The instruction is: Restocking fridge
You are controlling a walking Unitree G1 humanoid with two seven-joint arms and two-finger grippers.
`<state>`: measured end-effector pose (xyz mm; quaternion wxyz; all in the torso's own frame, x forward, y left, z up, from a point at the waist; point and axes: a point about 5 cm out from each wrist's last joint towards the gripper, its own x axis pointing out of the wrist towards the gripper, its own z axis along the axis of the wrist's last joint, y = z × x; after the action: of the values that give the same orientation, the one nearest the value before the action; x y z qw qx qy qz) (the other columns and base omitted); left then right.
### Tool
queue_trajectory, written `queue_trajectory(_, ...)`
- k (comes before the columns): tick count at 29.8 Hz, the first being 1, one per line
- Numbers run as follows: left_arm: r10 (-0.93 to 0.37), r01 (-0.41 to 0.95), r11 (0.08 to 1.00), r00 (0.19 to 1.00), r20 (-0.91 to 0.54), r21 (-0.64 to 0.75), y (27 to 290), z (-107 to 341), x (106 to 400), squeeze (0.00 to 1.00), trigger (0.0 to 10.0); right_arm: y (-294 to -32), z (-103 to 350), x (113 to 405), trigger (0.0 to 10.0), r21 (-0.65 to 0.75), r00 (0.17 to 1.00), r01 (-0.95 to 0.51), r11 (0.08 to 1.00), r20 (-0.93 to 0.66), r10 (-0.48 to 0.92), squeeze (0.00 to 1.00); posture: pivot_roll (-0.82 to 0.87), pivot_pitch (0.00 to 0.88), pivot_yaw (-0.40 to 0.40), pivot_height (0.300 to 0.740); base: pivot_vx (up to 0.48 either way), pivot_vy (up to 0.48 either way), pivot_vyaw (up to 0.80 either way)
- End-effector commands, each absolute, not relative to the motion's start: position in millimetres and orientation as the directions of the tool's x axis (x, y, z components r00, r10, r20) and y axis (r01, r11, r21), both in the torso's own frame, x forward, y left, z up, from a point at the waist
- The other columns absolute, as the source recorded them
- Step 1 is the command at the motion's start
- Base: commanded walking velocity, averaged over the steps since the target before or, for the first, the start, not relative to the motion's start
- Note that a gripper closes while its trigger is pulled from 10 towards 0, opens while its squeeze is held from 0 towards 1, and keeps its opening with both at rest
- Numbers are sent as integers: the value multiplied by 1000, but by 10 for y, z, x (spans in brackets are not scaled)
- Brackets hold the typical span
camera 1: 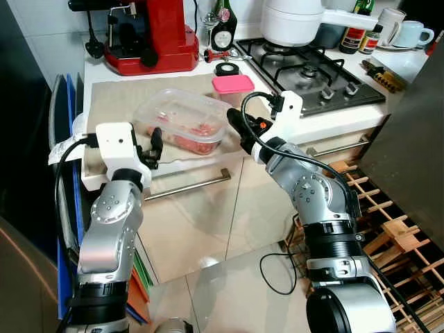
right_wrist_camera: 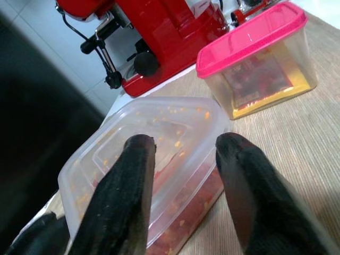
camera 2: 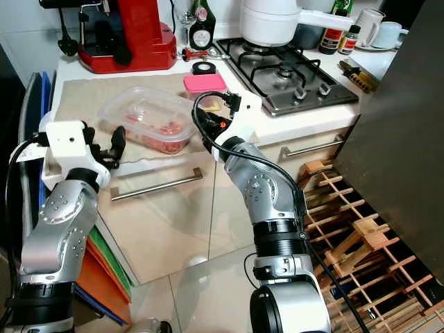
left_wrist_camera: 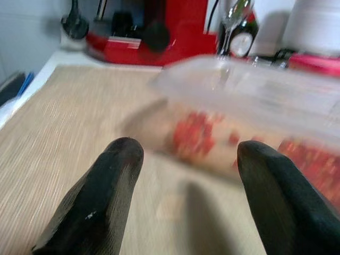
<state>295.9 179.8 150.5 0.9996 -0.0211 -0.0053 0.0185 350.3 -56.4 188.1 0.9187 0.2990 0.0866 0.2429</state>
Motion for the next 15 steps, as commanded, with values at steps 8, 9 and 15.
queue_trajectory(8, 24, -25, 999, 1000, -7, -36, 1973, 1403, 2702, 0, 10000, -488, 1869, 3463, 10000, 617, 853, -405, 675, -10, 521, 1000, 69, 21, -21, 740, 0, 0, 0)
queue_trajectory(9, 11, -12, 999, 1000, -6, -38, 1965, 1408, 2674, 0, 10000, -490, 1868, 3457, 10000, 627, 853, -400, 668, -11, 522, 1000, 75, 19, -23, 740, 0, 0, 0)
queue_trajectory(15, 11, -11, 999, 1000, 5, -32, 1977, 1428, 2643, 0, 10000, -544, 1952, 3439, 10000, 604, 864, -401, 689, 0, 503, 1000, 81, 11, -31, 740, 0, 0, 0)
